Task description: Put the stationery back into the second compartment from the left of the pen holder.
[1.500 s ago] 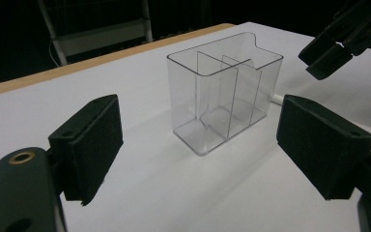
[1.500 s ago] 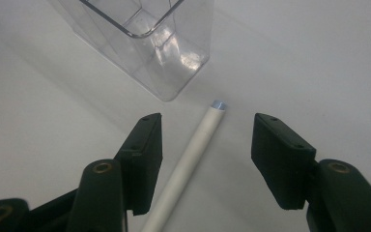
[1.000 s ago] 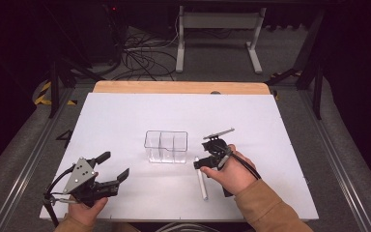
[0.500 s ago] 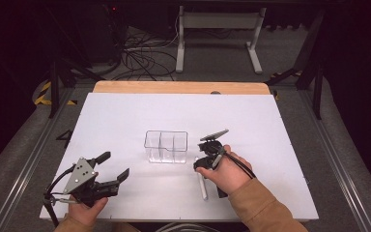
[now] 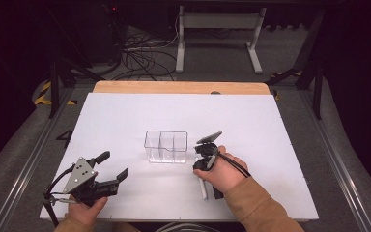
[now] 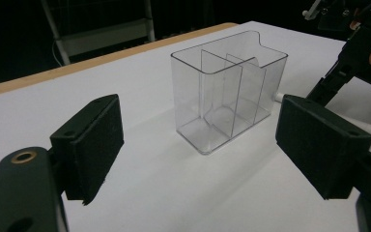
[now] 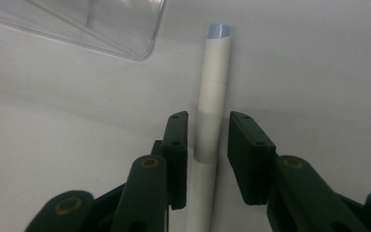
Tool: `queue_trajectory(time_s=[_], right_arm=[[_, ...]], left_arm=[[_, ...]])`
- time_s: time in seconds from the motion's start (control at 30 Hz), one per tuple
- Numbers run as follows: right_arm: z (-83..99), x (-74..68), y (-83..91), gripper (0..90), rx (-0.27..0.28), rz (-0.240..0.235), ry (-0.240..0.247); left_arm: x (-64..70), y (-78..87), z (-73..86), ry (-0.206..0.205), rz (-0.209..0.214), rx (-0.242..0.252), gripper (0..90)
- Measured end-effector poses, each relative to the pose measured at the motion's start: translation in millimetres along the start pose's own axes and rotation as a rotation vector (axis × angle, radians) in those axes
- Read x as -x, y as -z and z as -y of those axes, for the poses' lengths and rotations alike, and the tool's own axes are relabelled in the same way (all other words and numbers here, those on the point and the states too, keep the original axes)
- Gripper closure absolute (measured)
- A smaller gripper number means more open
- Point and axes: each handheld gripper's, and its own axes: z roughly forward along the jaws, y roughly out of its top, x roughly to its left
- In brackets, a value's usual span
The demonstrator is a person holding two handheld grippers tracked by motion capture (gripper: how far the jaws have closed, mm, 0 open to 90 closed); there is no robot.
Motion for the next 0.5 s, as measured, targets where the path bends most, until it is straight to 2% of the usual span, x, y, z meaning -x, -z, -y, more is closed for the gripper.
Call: queue_trajectory(time_s=[0.37,0.5], right_arm=[[1.8,-4.3,-3.0,78.5,0.006,0.057,-0.015],[2.2,-4.4,-3.4,78.6,0.014,0.050,-0.028]], left_arm=[[0.0,-0.5,0.0,-0.012,-0.003,0.001,18.0],[0.3,-0.2,0.0,-0.012,-0.001,-0.004,18.1]])
